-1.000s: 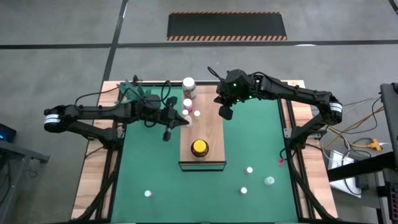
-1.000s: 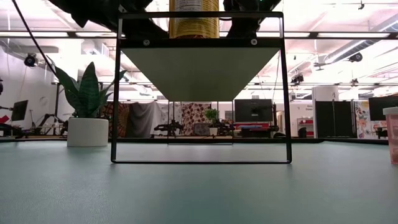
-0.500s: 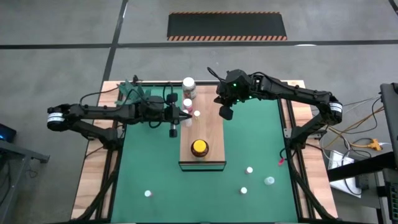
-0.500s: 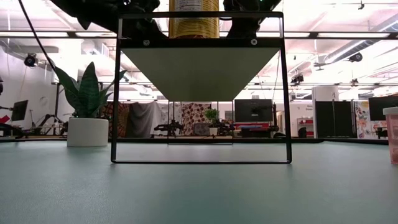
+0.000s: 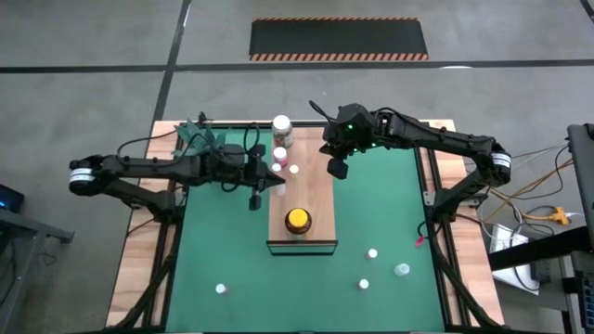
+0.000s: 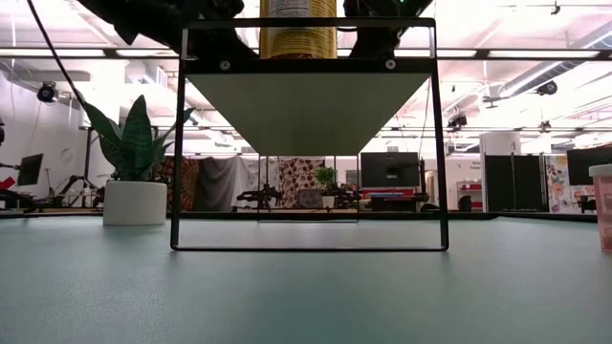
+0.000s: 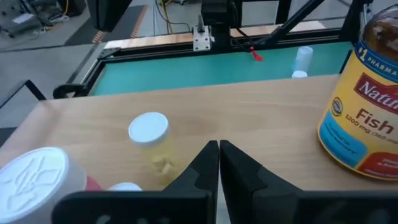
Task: Pick and place medicine bottles onto shelf by color
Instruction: Adjust the pill bottles on the shelf
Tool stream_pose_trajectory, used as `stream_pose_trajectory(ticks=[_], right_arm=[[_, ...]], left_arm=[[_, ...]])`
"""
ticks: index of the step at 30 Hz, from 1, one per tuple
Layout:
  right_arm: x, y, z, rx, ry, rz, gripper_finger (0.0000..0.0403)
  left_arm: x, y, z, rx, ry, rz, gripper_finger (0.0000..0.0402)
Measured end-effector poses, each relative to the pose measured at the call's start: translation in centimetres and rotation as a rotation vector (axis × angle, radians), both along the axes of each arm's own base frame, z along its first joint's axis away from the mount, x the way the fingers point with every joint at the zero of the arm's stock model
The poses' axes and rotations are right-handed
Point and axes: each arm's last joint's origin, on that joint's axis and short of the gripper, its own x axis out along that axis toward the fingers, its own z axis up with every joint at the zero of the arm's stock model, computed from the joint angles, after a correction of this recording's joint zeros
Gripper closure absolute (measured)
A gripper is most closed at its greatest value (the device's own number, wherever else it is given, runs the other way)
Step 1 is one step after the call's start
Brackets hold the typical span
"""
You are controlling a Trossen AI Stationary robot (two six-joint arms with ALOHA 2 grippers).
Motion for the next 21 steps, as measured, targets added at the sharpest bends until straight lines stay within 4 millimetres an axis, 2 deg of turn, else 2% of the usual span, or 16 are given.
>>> stream_pose_trajectory(ticks=[12,21], right_arm=[[0.0,0.0,0.0,0.0,0.003,0.0,0.0394],[0.2,0.7,0.0,-0.006,0.005,0.027,0.0394]], left_arm=[[-1.2,-0.6,0.7,-0.022,0.009,-0.009,0.0401],[-1.1,-0.6,1.4,0.008,-0.047,-0.013,0.0401]])
